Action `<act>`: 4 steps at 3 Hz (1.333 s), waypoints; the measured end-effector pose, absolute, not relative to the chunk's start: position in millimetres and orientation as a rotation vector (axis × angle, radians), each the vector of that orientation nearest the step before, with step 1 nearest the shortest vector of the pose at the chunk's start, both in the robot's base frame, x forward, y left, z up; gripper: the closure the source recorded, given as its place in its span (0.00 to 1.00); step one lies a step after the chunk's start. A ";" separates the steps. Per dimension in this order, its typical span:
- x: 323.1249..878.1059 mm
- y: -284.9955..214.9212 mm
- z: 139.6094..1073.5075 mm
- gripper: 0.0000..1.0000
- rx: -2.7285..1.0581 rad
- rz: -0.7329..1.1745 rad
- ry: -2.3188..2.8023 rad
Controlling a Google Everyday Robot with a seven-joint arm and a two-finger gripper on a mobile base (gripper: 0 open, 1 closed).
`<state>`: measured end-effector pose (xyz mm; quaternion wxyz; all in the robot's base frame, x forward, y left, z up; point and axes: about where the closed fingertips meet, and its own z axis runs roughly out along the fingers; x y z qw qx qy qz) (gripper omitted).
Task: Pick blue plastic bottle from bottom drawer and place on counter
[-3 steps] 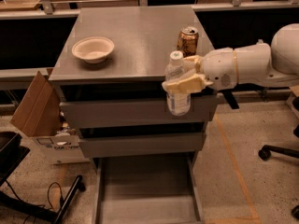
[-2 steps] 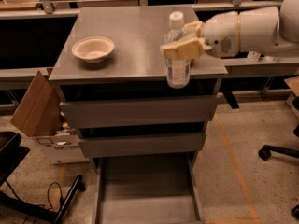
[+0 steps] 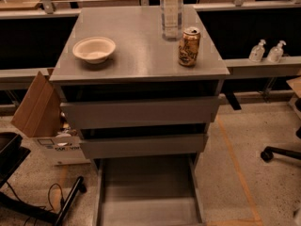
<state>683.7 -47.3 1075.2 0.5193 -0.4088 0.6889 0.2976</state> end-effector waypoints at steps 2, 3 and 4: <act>799.3 -14.9 1085.6 1.00 -0.739 0.750 1.693; 837.6 -4.8 1085.7 1.00 -0.657 0.701 1.686; 864.4 9.2 1075.6 1.00 -0.625 0.644 1.702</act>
Offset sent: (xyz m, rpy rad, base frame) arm 0.2003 0.0307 0.0329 0.2405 0.0509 -0.2767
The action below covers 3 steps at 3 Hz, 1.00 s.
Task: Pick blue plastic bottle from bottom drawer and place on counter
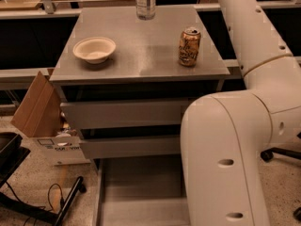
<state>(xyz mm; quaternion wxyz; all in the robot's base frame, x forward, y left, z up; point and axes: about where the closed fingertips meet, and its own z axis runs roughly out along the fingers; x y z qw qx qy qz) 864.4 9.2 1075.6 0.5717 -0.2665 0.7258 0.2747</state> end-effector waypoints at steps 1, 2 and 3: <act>884.1 38.2 1057.6 1.00 -0.643 0.591 1.722; 900.7 59.9 1043.9 1.00 -0.643 0.588 1.684; 911.5 69.8 1033.4 1.00 -0.629 0.609 1.633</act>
Offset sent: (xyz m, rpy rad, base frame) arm 0.0439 0.0787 -0.0476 0.0070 -0.1139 -0.0139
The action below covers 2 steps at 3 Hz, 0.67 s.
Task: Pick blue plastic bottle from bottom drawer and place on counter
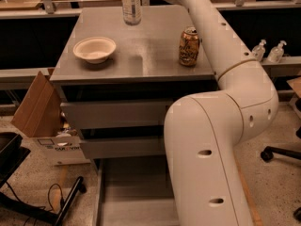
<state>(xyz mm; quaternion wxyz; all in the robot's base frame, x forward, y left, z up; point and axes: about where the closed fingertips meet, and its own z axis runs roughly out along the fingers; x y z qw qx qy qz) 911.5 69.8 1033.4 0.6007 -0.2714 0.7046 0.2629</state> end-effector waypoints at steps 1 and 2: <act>922.1 64.7 1001.7 1.00 -0.583 0.642 1.650; 925.6 56.7 979.0 1.00 -0.547 0.663 1.690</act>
Offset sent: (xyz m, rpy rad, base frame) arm 0.0121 -0.0289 -0.0795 0.0762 0.1293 -0.0547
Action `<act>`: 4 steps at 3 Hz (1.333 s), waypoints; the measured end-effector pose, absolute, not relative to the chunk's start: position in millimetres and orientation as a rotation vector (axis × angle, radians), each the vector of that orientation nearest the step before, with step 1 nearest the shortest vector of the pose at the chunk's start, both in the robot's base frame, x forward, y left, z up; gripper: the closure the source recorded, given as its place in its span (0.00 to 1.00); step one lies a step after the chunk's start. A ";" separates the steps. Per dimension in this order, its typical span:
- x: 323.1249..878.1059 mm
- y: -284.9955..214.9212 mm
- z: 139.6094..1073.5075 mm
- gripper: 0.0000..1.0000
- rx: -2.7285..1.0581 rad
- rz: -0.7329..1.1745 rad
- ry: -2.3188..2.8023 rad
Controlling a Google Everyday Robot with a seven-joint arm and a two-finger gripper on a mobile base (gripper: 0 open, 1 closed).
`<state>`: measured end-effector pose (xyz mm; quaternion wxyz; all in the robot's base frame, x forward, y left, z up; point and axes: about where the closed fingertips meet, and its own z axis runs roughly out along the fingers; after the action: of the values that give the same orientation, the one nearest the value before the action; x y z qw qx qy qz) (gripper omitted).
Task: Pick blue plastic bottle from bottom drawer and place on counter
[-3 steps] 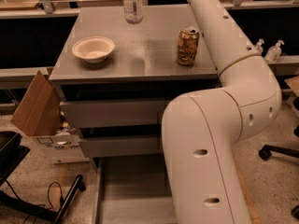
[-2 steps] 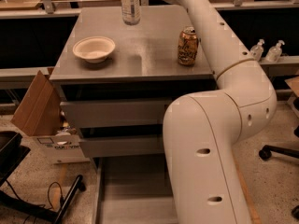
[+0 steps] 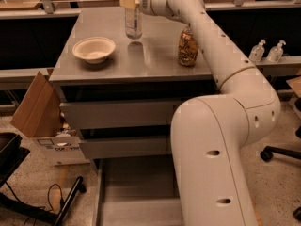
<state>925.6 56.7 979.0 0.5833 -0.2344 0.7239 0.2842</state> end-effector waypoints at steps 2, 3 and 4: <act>927.3 50.9 947.3 0.97 -0.526 0.652 1.777; 927.3 50.9 950.7 0.75 -0.526 0.652 1.777; 927.3 50.9 951.4 0.51 -0.526 0.652 1.777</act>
Offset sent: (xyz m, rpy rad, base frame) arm 0.0015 -0.0138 -0.0451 -0.0444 0.1088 -0.0429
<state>927.3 50.9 951.4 0.5551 -0.2229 0.7523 0.2759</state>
